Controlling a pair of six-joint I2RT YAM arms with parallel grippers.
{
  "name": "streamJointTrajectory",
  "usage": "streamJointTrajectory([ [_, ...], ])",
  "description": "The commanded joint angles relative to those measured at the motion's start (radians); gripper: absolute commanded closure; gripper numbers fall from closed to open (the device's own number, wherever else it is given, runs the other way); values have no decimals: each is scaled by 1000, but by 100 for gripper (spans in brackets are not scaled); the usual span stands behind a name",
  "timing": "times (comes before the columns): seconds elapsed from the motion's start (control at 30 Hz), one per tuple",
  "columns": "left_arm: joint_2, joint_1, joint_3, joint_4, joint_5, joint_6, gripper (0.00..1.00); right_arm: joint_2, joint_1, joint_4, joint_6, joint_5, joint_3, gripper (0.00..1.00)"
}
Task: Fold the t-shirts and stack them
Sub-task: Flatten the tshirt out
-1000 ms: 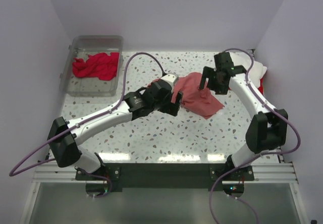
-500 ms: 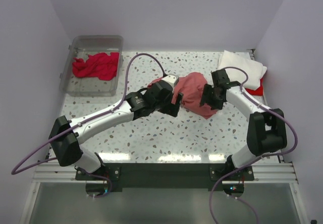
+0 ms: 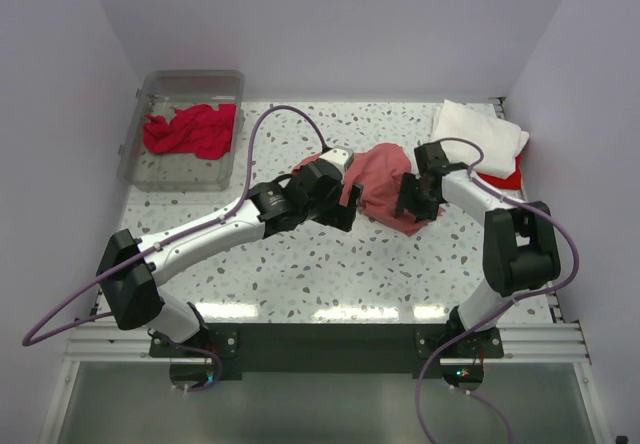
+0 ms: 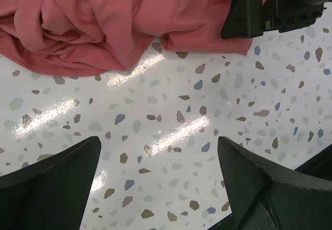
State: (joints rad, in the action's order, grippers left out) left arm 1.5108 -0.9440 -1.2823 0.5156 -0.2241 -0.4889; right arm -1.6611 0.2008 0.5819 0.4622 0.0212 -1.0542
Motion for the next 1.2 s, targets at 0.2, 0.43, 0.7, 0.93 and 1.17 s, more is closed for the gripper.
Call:
streamJointTrajectory([
  [0.2, -26, 1, 17, 12, -20, -37, 0, 115, 3, 30, -13, -9, 54, 43],
  [0.43, -26, 1, 31, 3, -9, -46, 0, 175, 3, 41, -65, 11, 68, 44],
  [0.7, -27, 1, 31, 1, -8, -43, 0, 109, 12, 1, -137, 60, 86, 47],
  [0.93, -37, 1, 34, 8, -18, -43, 0, 64, 23, -28, -192, 51, 69, 46],
  [1.17, -38, 1, 35, 9, -18, -46, 0, 17, 23, -56, -223, 25, 65, 49],
])
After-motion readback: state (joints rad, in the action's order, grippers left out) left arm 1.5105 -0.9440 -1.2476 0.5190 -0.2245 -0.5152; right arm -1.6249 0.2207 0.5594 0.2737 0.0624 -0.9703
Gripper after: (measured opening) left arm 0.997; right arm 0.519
